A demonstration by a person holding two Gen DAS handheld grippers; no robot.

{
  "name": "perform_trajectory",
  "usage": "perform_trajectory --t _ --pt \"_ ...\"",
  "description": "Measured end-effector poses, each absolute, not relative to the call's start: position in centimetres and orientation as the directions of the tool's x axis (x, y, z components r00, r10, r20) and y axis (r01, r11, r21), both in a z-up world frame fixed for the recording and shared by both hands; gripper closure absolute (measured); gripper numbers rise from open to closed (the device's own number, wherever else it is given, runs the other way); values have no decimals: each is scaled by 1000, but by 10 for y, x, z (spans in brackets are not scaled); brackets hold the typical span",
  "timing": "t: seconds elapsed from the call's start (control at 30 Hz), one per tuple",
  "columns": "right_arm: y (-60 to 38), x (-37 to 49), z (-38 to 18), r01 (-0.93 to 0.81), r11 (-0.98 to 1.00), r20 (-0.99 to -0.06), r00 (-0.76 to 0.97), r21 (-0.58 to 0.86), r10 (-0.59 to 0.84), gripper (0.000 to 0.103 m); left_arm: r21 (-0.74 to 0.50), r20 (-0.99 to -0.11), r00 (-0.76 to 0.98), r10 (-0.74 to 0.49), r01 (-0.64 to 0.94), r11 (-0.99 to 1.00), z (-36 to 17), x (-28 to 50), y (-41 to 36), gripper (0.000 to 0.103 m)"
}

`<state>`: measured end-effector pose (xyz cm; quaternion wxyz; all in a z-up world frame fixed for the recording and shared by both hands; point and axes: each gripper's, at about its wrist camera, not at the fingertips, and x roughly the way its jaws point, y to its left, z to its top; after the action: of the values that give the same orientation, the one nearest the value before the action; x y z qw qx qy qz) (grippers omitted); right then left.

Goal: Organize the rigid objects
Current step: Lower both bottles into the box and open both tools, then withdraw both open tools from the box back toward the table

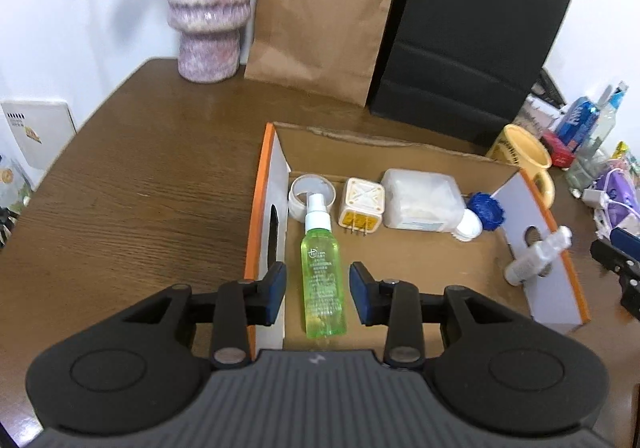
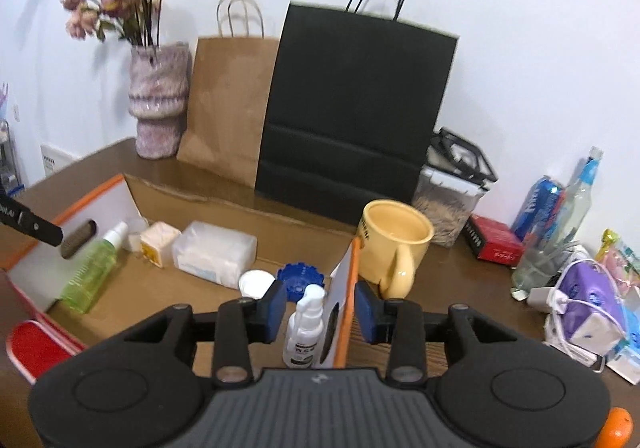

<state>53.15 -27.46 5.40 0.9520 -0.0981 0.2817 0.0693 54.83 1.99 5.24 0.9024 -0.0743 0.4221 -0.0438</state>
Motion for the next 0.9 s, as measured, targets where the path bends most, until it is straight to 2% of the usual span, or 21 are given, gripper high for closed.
perform_trajectory --t 0.13,0.37,0.43,0.5,0.57,0.8,0.9 --pt "-277 499 77 -184 971 -526 847 -151 79 66 -157 -725 676 -131 23 987 77 515 22 65" --pt "-274 432 97 -197 971 -480 870 -139 108 58 -96 -637 765 -96 44 994 103 438 21 58" --pt "-273 413 96 -206 970 -467 875 -126 125 57 -77 -595 799 -85 49 996 103 415 21 51" --pt "-273 393 92 -197 973 -448 885 -122 123 54 -42 -558 828 -59 42 998 102 394 19 40" --pt "-275 369 86 -198 974 -404 904 -108 139 49 -20 -505 862 -37 31 999 97 370 17 33" --pt "-286 299 58 -173 985 -324 932 -13 160 47 16 -407 913 -38 49 999 73 294 9 29" --pt "-283 263 46 -185 982 -295 941 -33 167 38 26 -343 939 -37 49 998 66 254 8 25"
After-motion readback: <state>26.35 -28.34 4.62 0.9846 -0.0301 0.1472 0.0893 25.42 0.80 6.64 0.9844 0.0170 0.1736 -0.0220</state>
